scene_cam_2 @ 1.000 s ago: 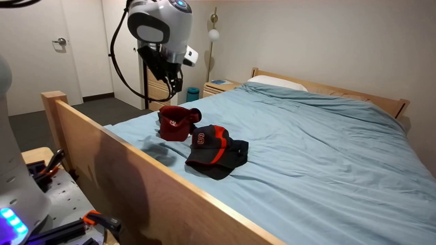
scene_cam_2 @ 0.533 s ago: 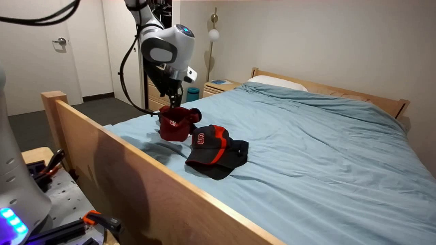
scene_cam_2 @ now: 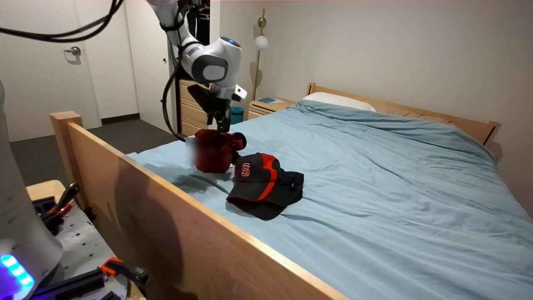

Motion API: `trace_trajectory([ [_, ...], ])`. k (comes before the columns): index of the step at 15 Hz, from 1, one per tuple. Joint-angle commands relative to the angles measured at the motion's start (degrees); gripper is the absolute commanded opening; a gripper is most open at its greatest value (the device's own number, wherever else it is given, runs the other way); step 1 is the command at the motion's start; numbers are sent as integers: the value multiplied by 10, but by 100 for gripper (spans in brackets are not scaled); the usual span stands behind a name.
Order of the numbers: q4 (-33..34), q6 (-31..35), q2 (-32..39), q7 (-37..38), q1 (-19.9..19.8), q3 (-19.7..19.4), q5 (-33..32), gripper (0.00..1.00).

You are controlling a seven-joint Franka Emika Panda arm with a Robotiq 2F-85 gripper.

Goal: Separate the caps on the left from each other

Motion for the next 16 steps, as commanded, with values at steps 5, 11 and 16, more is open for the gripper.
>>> trace_trajectory([
  [5,36,5,30,-9,-50,68,8,100],
  [11,7,27,21,195,-8,23,-6,100],
  [16,12,11,30,379,36,-24,-41,74],
])
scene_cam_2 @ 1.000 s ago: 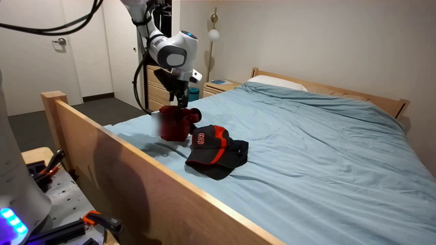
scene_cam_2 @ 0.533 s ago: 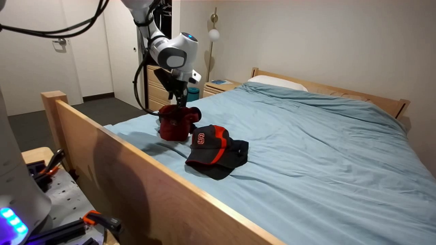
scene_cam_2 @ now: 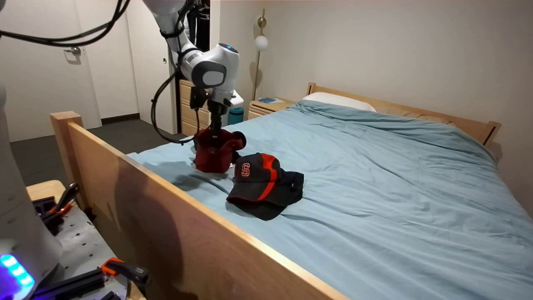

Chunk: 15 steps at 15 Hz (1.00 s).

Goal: Separate the caps on the left from each other

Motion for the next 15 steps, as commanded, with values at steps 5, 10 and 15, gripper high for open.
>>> trace_trajectory([
  [5,7,-19,2,249,41,-41,-66,39],
  [10,-1,-17,-16,253,26,-24,-72,7],
  [15,-76,-4,-123,312,38,-84,-165,3],
])
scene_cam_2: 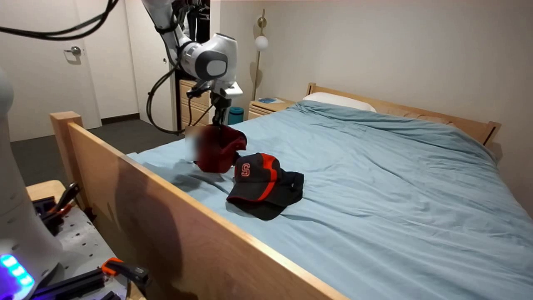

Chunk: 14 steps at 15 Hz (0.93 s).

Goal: Separate the caps on the left from each other

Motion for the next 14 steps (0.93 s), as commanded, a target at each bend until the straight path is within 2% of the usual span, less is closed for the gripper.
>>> trace_trajectory([
  [1,-83,-1,-114,91,5,-56,-118,5],
  [3,-98,-25,-157,145,-13,-83,-204,5],
  [7,-89,-112,-229,140,-96,-87,-299,4],
  [11,-40,-212,-257,103,-164,-74,-352,5],
  [13,-46,-204,-277,52,-177,-65,-339,4],
  [14,-42,-195,-258,86,-184,-61,-335,4],
])
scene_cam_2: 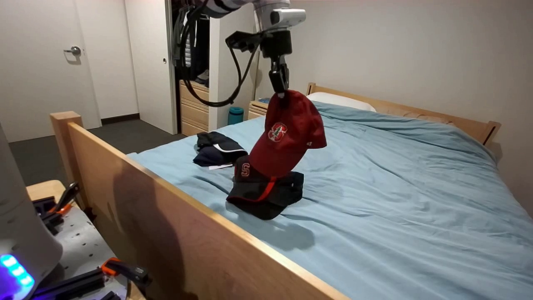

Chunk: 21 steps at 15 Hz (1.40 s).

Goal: Separate the caps on the left from each other

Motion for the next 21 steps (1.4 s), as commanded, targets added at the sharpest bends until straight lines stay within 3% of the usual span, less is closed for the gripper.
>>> trace_trajectory([
  [1,1,-1,-5,-16,-29,27,3,4],
  [4,1,-23,17,8,-35,33,-4,5],
  [5,6,-45,33,57,-41,35,-42,5],
  [11,40,-135,127,154,-49,11,-128,5],
  [18,138,-228,240,166,-17,6,-278,5],
  [21,160,-201,270,156,-12,15,-322,5],
])
